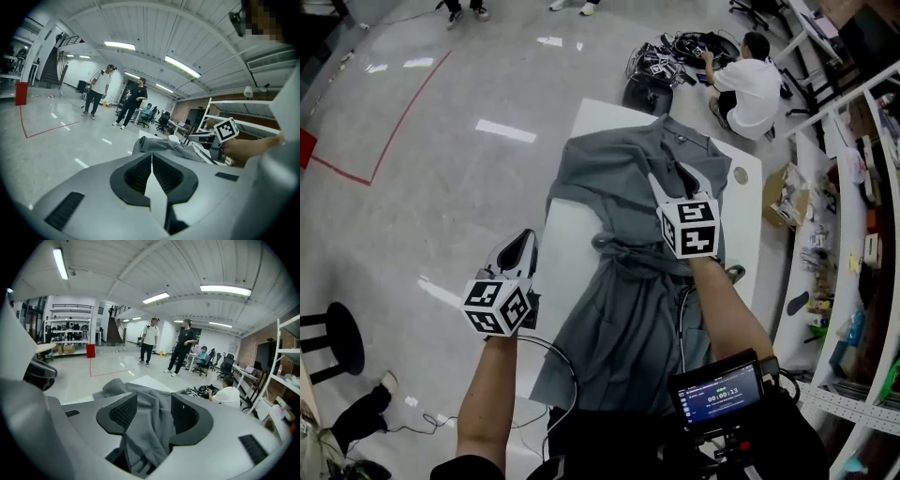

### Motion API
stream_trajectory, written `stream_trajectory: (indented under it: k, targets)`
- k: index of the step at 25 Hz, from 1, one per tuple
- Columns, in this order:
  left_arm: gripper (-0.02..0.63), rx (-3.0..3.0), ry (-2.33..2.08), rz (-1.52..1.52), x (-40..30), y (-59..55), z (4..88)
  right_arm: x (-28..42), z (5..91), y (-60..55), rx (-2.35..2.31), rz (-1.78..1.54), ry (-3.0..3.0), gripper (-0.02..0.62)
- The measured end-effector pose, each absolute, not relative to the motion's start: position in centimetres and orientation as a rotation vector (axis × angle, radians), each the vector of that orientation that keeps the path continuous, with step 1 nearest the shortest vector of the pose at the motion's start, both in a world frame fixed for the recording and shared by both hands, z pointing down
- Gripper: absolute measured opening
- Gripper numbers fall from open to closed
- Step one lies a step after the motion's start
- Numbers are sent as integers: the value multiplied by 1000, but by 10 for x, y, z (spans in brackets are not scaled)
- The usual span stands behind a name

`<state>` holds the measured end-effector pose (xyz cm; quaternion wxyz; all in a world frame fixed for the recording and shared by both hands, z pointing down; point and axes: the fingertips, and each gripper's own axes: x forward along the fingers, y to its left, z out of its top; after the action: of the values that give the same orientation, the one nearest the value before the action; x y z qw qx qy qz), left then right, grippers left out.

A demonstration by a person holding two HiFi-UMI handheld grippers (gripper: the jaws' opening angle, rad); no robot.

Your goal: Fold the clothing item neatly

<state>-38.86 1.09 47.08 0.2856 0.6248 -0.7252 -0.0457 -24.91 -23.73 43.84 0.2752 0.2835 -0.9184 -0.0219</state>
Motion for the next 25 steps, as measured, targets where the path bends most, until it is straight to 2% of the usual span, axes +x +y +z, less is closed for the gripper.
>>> stream_trajectory:
  k: [12, 15, 19, 22, 25]
  targets:
    - [-5, 1734, -2084, -138, -330, 91, 338, -157, 302, -107, 626, 107, -2781, 215]
    - [-5, 1752, -2107, -137, -323, 111, 318, -146, 285, -94, 683, 138, -2823, 116]
    - [-5, 1777, -2090, -155, -329, 138, 306, -141, 275, -72, 756, 191, -2821, 43]
    - [-5, 1818, -2061, -194, -355, 148, 299, -153, 261, -57, 830, 178, -2817, 12]
    - [-5, 1921, -2009, -162, -377, 152, 292, -173, 245, -36, 881, 194, -2838, 8]
